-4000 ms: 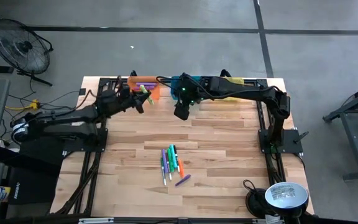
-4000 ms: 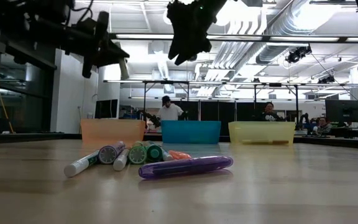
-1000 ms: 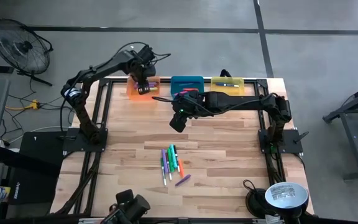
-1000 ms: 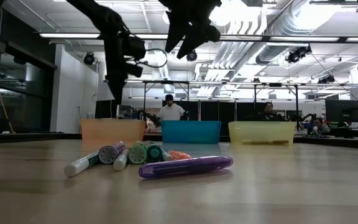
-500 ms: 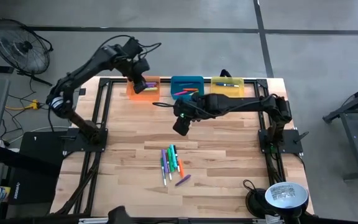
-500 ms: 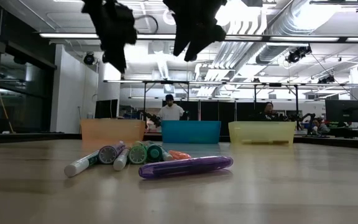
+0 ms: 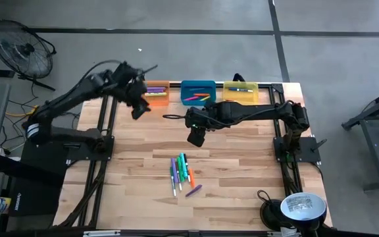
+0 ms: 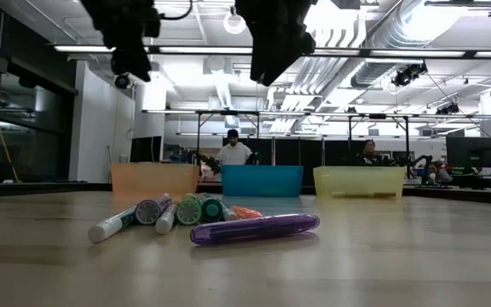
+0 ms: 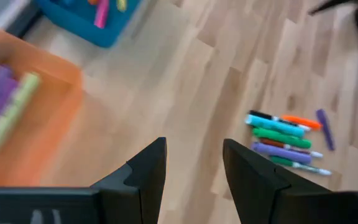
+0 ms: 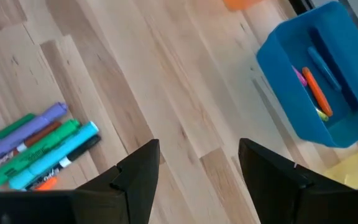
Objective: Pick & Place Markers
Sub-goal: Put the violet pen into the blue bin
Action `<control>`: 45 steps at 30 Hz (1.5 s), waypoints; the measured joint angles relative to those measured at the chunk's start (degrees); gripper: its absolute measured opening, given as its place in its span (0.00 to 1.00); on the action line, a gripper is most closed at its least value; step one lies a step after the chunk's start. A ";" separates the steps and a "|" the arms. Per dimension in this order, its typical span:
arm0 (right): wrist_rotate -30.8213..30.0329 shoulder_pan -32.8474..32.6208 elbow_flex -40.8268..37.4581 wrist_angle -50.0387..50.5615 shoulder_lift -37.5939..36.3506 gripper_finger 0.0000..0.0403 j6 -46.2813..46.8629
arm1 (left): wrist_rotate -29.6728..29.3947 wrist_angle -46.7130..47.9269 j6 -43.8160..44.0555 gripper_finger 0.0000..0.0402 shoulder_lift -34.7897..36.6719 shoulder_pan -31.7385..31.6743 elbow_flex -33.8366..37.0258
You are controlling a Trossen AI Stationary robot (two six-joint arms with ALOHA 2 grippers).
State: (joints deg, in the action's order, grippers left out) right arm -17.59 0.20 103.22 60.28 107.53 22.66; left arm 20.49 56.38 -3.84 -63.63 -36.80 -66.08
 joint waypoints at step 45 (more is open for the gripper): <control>3.73 -20.04 0.00 -6.15 4.31 0.52 49.77 | -20.00 -17.23 23.81 0.39 38.44 43.33 32.84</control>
State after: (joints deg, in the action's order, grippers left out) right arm -13.87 -19.84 103.22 54.13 111.84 72.43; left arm 0.50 39.15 19.97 -25.19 6.53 -33.24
